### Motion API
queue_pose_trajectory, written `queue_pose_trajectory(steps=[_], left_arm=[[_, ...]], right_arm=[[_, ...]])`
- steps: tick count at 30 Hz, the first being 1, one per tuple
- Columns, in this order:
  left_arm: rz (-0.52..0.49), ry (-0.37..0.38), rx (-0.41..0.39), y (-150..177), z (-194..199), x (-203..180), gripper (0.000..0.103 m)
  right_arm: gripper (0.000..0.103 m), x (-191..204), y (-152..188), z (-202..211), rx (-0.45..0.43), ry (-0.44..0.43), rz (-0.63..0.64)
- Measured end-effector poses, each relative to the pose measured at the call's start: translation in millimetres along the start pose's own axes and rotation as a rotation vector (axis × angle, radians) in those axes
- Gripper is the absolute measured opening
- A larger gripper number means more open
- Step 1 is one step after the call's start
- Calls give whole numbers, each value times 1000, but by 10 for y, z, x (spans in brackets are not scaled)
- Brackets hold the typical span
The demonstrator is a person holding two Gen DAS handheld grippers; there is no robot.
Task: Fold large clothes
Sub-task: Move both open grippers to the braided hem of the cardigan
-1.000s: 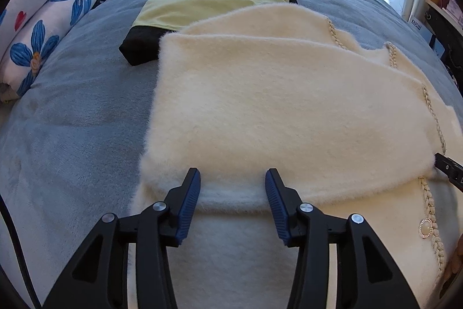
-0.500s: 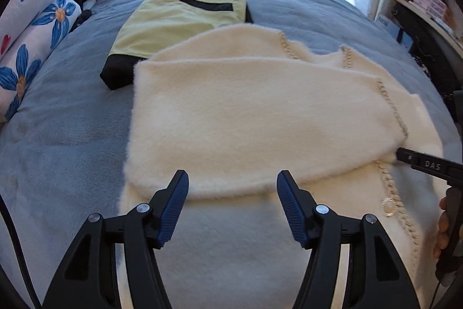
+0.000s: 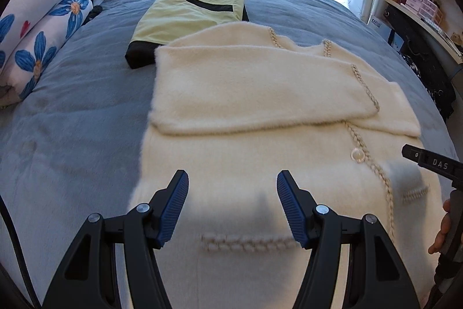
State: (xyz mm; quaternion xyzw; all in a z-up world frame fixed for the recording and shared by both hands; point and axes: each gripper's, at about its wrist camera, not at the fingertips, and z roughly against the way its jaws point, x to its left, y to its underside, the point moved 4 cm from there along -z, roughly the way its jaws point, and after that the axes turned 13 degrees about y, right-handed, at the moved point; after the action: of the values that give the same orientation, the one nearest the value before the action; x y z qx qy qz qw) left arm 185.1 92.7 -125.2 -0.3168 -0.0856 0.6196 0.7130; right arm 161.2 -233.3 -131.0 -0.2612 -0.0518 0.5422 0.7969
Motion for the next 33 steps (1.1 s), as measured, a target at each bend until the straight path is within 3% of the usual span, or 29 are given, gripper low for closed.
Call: queue_pose_trajectory(steps=[7, 20, 33], left_arm=[[-4, -22, 3, 286, 368, -15, 62], [-30, -63, -58, 664, 1027, -126, 66], [43, -118, -18, 1088, 1159, 219, 68]], right_arm=[[79, -207, 324, 424, -70, -18, -12], [79, -526, 751, 879, -116, -105, -1], [79, -945, 1023, 887, -140, -143, 18]])
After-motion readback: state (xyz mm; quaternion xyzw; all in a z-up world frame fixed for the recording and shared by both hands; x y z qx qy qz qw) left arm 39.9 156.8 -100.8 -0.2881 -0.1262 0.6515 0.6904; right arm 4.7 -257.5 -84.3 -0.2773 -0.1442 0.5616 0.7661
